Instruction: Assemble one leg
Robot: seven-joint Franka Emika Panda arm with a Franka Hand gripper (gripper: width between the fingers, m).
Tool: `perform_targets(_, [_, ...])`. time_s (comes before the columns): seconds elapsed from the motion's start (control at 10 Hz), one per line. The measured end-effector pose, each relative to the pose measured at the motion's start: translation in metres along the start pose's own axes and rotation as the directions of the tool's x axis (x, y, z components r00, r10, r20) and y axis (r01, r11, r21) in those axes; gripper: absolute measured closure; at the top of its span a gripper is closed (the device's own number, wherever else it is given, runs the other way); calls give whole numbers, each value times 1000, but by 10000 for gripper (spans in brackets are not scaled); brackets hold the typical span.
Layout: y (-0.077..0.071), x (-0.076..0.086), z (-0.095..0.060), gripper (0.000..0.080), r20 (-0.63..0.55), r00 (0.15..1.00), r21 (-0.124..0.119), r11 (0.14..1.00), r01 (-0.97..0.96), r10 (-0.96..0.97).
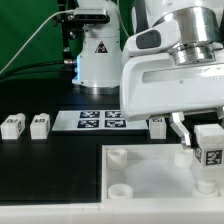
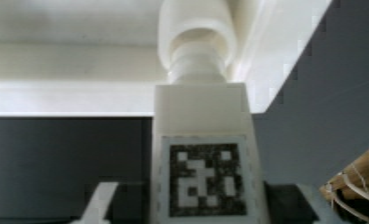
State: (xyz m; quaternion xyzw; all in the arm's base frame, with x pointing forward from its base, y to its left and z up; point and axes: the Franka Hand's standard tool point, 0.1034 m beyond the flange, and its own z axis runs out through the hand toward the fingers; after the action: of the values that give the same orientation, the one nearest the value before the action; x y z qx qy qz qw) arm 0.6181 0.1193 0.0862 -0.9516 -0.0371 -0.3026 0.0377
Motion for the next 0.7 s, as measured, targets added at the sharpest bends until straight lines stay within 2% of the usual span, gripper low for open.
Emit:
perform_targets(0.3, [1,-2,0,508,-5,1000,-2,1000,1,-1])
perform_targets(0.5, [3,-14,8,508,20,1000,-5,1000,2,-2])
perform_targets(0.7, [3,-12,10,508,3,1000,-7,1000,3,-3])
